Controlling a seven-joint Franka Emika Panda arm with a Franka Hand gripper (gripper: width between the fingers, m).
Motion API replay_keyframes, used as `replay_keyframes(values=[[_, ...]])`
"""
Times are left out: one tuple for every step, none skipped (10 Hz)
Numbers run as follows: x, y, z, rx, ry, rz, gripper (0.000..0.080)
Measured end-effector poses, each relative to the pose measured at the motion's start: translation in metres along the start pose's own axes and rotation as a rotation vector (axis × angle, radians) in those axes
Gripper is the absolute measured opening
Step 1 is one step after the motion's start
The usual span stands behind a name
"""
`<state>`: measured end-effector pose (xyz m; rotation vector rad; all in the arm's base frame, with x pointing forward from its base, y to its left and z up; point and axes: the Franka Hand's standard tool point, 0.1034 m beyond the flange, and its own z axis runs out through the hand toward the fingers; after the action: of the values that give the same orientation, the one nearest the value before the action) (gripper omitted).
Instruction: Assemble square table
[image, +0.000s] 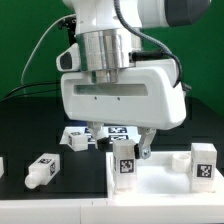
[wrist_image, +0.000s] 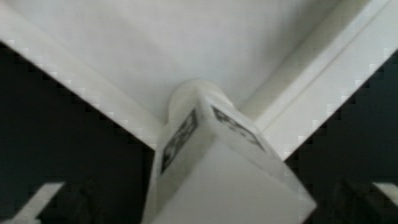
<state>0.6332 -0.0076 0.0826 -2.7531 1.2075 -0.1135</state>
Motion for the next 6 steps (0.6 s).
replay_keyframes(values=[[0.0005, 0.0010, 0.0004, -0.006, 0.002, -0.080, 0.0647], [-0.0001, 0.0006, 0.0006, -0.011, 0.003, -0.164, 0.0647], [-0.0039, -0.0020, 0.0013, -0.031, 0.001, -0.381, 0.0649], [-0.0047, -0.0041, 0.0002, -0.038, -0.006, -0.465, 0.0649], [-0.0036, -0.0025, 0.0008, -0.040, -0.004, -0.459, 0.0649], [-0.0037, -0.0024, 0.0011, -0.040, -0.005, -0.459, 0.0620]])
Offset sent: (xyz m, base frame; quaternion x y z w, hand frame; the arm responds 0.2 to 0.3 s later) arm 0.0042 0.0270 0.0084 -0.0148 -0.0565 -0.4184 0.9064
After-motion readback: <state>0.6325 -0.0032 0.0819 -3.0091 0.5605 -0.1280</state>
